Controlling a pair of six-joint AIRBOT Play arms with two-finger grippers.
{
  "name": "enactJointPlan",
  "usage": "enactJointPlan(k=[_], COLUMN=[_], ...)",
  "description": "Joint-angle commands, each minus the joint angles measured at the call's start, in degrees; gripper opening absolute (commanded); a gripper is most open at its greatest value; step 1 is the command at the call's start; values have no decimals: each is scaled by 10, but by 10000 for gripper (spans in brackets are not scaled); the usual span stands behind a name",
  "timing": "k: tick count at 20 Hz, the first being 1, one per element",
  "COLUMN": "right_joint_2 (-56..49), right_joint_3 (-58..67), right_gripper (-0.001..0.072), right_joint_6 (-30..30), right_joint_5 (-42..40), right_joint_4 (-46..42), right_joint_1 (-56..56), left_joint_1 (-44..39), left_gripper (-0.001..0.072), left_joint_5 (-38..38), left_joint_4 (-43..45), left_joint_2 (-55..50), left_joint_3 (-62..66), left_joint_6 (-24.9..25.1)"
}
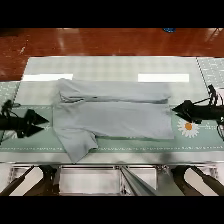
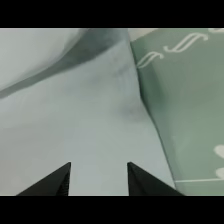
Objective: Fold the shirts.
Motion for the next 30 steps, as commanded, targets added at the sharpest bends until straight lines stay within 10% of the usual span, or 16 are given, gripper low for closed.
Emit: enactJointPlan(k=[1,12,13,15,16,30], right_joint_2=[42,42,42,42,42,-9], right_joint_3=[-64,-1,-10,-39,-59,-117], right_gripper=[413,412,413,413,413,413], right_joint_6=[-40,24,39,54,59,50], right_joint_5=[-14,102,119,149,161,88], right_joint_4=[79,-10,-70,-143,-152,-77], right_joint_1=[-4,-163,-169,-170,-169,-85], left_joint_1=[-6,-116,-118,-127,-131,-133], left_gripper=[510,501,434,37,14,14], left_joint_5=[25,137,147,154,154,128], left_joint_4=[-31,-36,-41,-46,-53,-55], left_joint_2=[26,17,9,-7,-11,-11], left_joint_3=[-94,-154,-154,-153,-153,-153], left_joint_6=[14,-4,-3,14,33,44])
